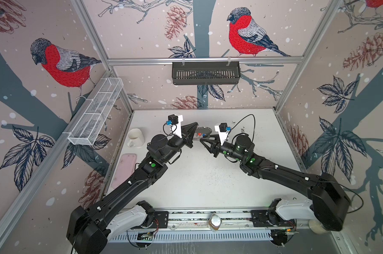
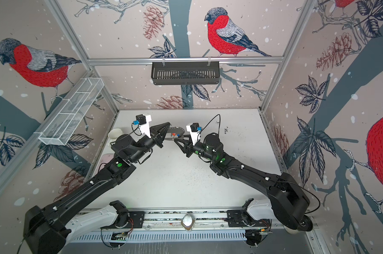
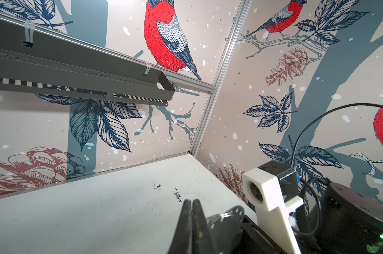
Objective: Put the keys on the keyring
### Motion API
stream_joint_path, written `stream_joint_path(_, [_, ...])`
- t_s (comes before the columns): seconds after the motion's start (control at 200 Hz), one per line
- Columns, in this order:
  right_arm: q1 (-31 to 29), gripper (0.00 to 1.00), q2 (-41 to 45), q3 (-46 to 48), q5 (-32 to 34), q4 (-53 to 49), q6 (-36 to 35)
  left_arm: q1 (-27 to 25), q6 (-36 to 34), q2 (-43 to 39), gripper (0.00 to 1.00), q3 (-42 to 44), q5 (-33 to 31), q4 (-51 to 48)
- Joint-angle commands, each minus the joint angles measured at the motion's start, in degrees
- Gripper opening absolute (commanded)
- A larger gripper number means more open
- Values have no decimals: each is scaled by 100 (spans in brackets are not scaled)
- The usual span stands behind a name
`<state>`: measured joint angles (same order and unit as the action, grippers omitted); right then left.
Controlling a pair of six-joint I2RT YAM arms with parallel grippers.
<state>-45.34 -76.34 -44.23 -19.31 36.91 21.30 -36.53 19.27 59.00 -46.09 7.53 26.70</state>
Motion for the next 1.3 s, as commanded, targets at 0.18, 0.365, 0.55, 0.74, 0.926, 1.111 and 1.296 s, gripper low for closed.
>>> stream_joint_path(0.18, [-1, 23, -73, -41, -135, 449, 174, 15, 22, -33, 0, 20, 95, 375])
stream_joint_path(0.365, [-1, 5, -63, -76, -161, 410, 176, 15, 25, -33, 0, 43, 91, 411])
stream_joint_path(0.55, [1, 0, 16, -91, -231, 180, 208, 15, 8, -15, 0, 39, 34, 403])
stream_joint_path(0.74, [174, 0, 328, -432, -331, -1270, 532, 18, -204, -59, 9, -106, -521, -159])
stream_joint_path(0.926, [786, 0, 585, -822, -751, -3037, 1472, 21, -501, -176, 42, -274, -1654, -937])
stream_joint_path(1.111, [1455, 0, 480, -908, -1927, -3633, 2351, 30, -696, -416, 78, -249, -2045, -1230])
stream_joint_path(1.296, [1781, 0, 289, -772, -2611, -2773, 3645, 32, -646, -420, 75, -62, -1695, -1182])
